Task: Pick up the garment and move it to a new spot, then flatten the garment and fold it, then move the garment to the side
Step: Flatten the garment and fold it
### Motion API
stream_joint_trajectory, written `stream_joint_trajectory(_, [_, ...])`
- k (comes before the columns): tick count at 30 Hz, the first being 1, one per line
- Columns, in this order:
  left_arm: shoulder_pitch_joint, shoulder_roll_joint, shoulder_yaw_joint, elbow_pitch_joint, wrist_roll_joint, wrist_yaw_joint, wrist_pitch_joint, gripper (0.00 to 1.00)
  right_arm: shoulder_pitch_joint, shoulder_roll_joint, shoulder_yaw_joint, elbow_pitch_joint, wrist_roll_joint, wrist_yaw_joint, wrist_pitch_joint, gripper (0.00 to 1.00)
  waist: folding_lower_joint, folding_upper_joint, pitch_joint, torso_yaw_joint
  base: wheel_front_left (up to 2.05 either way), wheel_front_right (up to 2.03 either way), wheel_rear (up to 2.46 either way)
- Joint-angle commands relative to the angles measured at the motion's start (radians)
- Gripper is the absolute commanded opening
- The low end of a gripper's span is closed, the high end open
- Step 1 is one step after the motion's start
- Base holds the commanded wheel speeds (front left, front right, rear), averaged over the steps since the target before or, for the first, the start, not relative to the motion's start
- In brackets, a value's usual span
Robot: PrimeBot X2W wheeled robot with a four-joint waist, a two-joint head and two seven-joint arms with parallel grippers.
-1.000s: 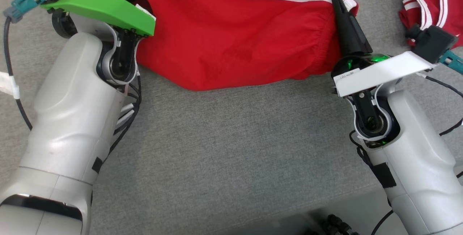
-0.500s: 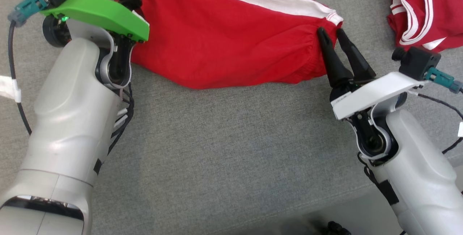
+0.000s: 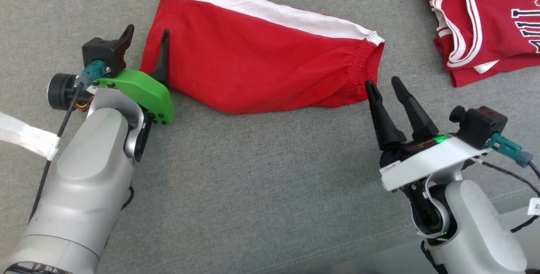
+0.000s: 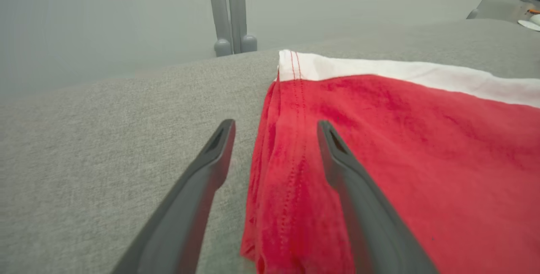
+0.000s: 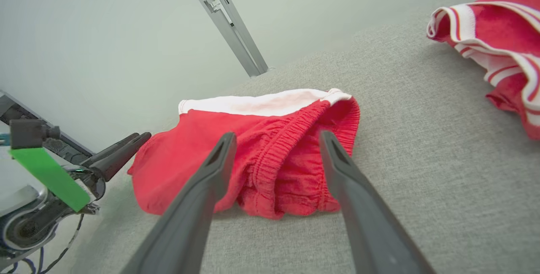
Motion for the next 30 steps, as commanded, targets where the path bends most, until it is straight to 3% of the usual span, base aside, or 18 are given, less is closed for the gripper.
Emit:
stream_joint_trajectory(1, [-0.008, 0.014, -0.007, 0.019, 0.011, 0.009, 0.008, 1.00, 0.017, 0.008, -0.002, -0.014, -0.015, 0.000, 0.008, 1.00, 0.0000, 0.0000, 0.003, -0.013, 0.00, 0.00, 0.00])
stream_joint_trajectory(7, [-0.061, 0.032, -0.048, 0.095, 0.055, 0.012, 0.049, 1.00, 0.061, 0.038, -0.004, -0.057, -0.086, 0.000, 0.017, 1.00, 0.0000, 0.0000, 0.034, -0.044, 0.00, 0.00, 0.00])
stream_joint_trajectory(14, [-0.104, 0.029, -0.049, 0.172, 0.039, 0.009, 0.110, 1.00, 0.093, 0.054, -0.008, -0.089, -0.206, 0.000, -0.062, 1.00, 0.0000, 0.0000, 0.070, -0.085, 0.00, 0.00, 0.00])
stream_joint_trajectory(22, [-0.101, -0.023, -0.054, 0.241, 0.011, 0.009, 0.176, 0.97, 0.091, 0.081, -0.066, -0.079, -0.342, 0.000, -0.131, 1.00, 0.0000, 0.0000, 0.095, -0.088, 0.00, 0.00, 0.00])
stream_joint_trajectory(23, [-0.099, -0.031, -0.056, 0.250, 0.007, 0.007, 0.185, 0.80, 0.092, 0.083, -0.074, -0.079, -0.362, 0.000, -0.135, 1.00, 0.0000, 0.0000, 0.097, -0.085, 0.00, 0.00, 0.00])
stream_joint_trajectory(24, [-0.097, -0.039, -0.057, 0.256, 0.003, 0.006, 0.193, 0.46, 0.093, 0.084, -0.081, -0.077, -0.375, 0.000, -0.137, 1.00, 0.0000, 0.0000, 0.098, -0.082, 0.00, 0.00, 0.00])
stream_joint_trajectory(26, [-0.090, -0.054, -0.059, 0.269, -0.004, 0.006, 0.206, 0.14, 0.095, 0.087, -0.095, -0.074, -0.403, 0.000, -0.140, 1.00, 0.0000, 0.0000, 0.099, -0.075, 0.00, 0.00, 0.00])
stream_joint_trajectory(28, [-0.079, -0.067, -0.062, 0.282, -0.013, -0.002, 0.223, 0.00, 0.098, 0.090, -0.105, -0.075, -0.428, 0.000, -0.144, 1.00, 0.0000, 0.0000, 0.099, -0.068, 0.00, 0.00, 0.00])
stream_joint_trajectory(30, [-0.065, -0.081, -0.063, 0.293, -0.023, -0.015, 0.240, 0.00, 0.099, 0.091, -0.114, -0.075, -0.437, 0.000, -0.146, 1.00, 0.0000, 0.0000, 0.099, -0.063, 0.00, 0.00, 0.00])
